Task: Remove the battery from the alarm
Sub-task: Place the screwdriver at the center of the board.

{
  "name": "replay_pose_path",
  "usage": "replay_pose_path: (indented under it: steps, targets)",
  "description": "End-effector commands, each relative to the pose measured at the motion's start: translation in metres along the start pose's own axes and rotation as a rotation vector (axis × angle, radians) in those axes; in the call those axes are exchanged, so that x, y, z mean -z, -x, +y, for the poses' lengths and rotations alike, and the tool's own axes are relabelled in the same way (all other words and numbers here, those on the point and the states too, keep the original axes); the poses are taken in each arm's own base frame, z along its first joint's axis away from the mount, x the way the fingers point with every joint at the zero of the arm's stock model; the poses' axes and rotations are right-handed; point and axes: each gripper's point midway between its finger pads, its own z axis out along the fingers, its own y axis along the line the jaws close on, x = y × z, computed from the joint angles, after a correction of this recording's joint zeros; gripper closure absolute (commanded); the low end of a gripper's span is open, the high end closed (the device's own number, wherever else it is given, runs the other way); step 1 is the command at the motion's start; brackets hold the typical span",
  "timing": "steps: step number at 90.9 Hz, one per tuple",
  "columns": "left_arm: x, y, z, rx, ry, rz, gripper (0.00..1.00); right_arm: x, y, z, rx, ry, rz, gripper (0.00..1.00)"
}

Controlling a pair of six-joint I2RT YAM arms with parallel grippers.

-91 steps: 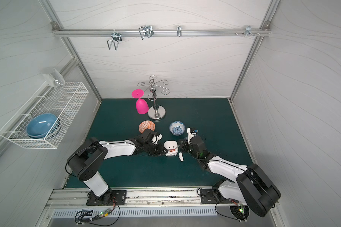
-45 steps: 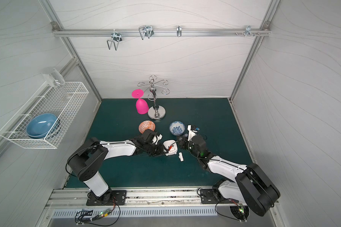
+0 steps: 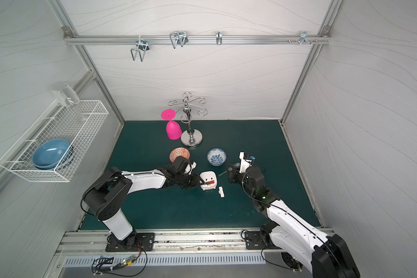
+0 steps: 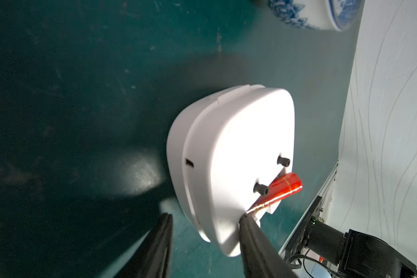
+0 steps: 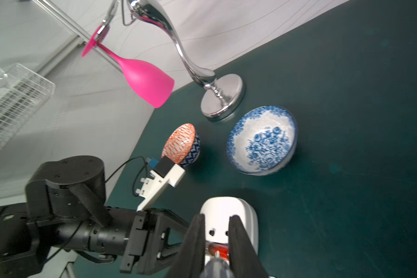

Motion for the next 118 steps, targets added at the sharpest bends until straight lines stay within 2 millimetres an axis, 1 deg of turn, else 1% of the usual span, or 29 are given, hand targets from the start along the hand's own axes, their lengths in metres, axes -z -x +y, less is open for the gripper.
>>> replay_pose_path:
  steps: [1,5,8,9,12,14,16,17,23,28,32,39,45,53,62,68,80,94,99,108,118]
  targets:
    - [-0.008,0.003,0.016,-0.006,0.065,0.003,0.51,0.016,-0.002,-0.023,0.034,-0.141,0.102,1.0]
    - [-0.009,0.001,0.018,-0.004,0.068,0.009,0.51,0.023,-0.001,-0.031,0.02,-0.195,0.156,1.0]
    - [-0.01,0.0,0.018,-0.005,0.067,0.013,0.51,0.03,-0.002,-0.042,0.002,-0.259,0.212,1.0]
    - [-0.01,-0.001,0.019,-0.004,0.068,0.015,0.51,0.031,0.0,-0.04,0.005,-0.266,0.223,1.0]
    - [-0.01,-0.003,0.019,-0.004,0.068,0.021,0.51,0.038,-0.005,-0.05,-0.007,-0.334,0.297,1.0]
    - [-0.011,-0.004,0.019,-0.004,0.068,0.023,0.51,0.042,-0.003,-0.054,-0.008,-0.369,0.326,1.0]
    - [-0.011,-0.005,0.021,-0.004,0.072,0.027,0.51,0.048,-0.009,-0.062,-0.022,-0.416,0.383,1.0]
    - [-0.011,-0.006,0.021,-0.005,0.073,0.029,0.51,0.05,-0.007,-0.063,-0.014,-0.432,0.393,1.0]
    - [-0.012,-0.009,0.024,-0.005,0.085,0.034,0.5,0.063,-0.017,-0.081,-0.029,-0.552,0.529,1.0]
    - [-0.012,-0.011,0.027,-0.005,0.098,0.04,0.5,0.068,-0.017,-0.092,-0.02,-0.626,0.582,1.0]
    - [-0.013,-0.012,0.029,-0.005,0.106,0.043,0.5,0.068,-0.02,-0.1,-0.015,-0.66,0.616,1.0]
    - [-0.015,-0.014,0.031,-0.004,0.114,0.051,0.5,0.061,-0.028,-0.109,-0.046,-0.662,0.674,1.0]
    - [-0.015,-0.015,0.031,-0.012,0.12,0.054,0.5,0.051,-0.036,-0.116,-0.073,-0.649,0.731,1.0]
    - [-0.016,-0.016,0.031,-0.019,0.13,0.057,0.5,0.038,-0.043,-0.126,-0.067,-0.656,0.789,1.0]
    - [-0.017,-0.016,0.034,-0.017,0.139,0.056,0.5,0.022,-0.048,-0.135,-0.059,-0.656,0.843,1.0]
    - [-0.017,-0.016,0.034,-0.016,0.139,0.056,0.5,0.013,-0.049,-0.142,-0.047,-0.667,0.863,0.98]
    - [-0.017,-0.016,0.032,-0.02,0.14,0.055,0.5,-0.005,-0.06,-0.159,-0.035,-0.691,0.927,0.91]
    - [-0.018,-0.017,0.033,-0.02,0.143,0.06,0.5,-0.023,-0.07,-0.169,-0.037,-0.687,0.973,0.81]
    - [-0.019,-0.018,0.033,-0.021,0.145,0.062,0.5,-0.025,-0.073,-0.171,-0.028,-0.689,0.983,0.77]
    - [-0.019,-0.018,0.033,-0.022,0.147,0.063,0.5,-0.027,-0.076,-0.172,-0.02,-0.683,0.997,0.66]
    - [-0.02,-0.018,0.033,-0.024,0.147,0.064,0.5,-0.028,-0.079,-0.172,-0.006,-0.678,1.011,0.59]
